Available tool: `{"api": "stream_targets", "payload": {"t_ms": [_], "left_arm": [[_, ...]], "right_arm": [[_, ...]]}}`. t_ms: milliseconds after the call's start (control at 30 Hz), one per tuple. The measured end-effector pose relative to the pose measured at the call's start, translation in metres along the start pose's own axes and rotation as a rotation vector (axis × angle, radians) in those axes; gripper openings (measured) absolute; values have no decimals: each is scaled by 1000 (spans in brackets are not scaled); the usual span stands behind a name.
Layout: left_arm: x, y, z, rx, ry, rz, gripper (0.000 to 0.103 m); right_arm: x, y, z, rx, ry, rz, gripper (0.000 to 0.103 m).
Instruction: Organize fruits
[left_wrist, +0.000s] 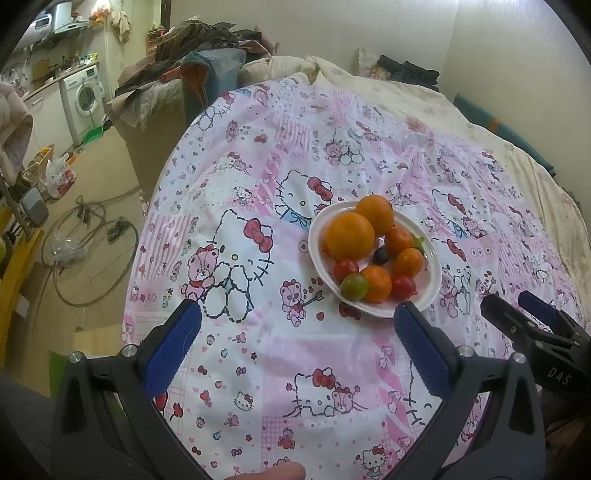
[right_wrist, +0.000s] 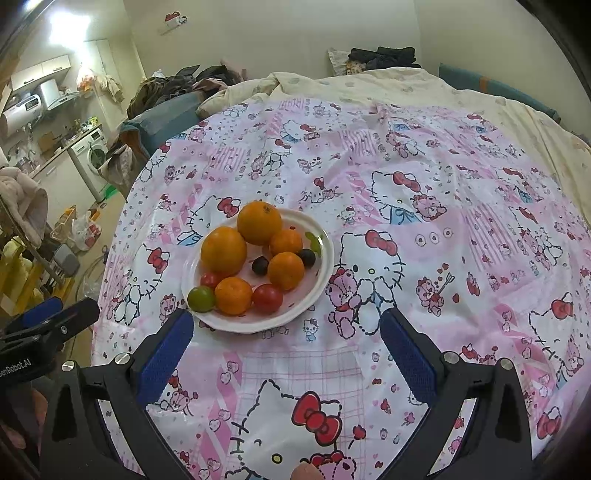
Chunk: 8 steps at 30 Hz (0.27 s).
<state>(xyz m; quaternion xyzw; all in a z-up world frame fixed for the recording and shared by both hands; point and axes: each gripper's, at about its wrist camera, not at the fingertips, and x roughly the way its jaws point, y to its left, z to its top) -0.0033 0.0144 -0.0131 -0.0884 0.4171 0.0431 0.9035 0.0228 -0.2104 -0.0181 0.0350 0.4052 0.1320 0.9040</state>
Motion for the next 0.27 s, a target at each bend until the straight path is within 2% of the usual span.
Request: {"api": "stream_targets", "payload": {"t_ms": [267], "left_arm": [[2, -2, -1, 2, 8, -3, 103]], "right_arm": [[1, 1, 0, -5, -6, -1, 103]]}}
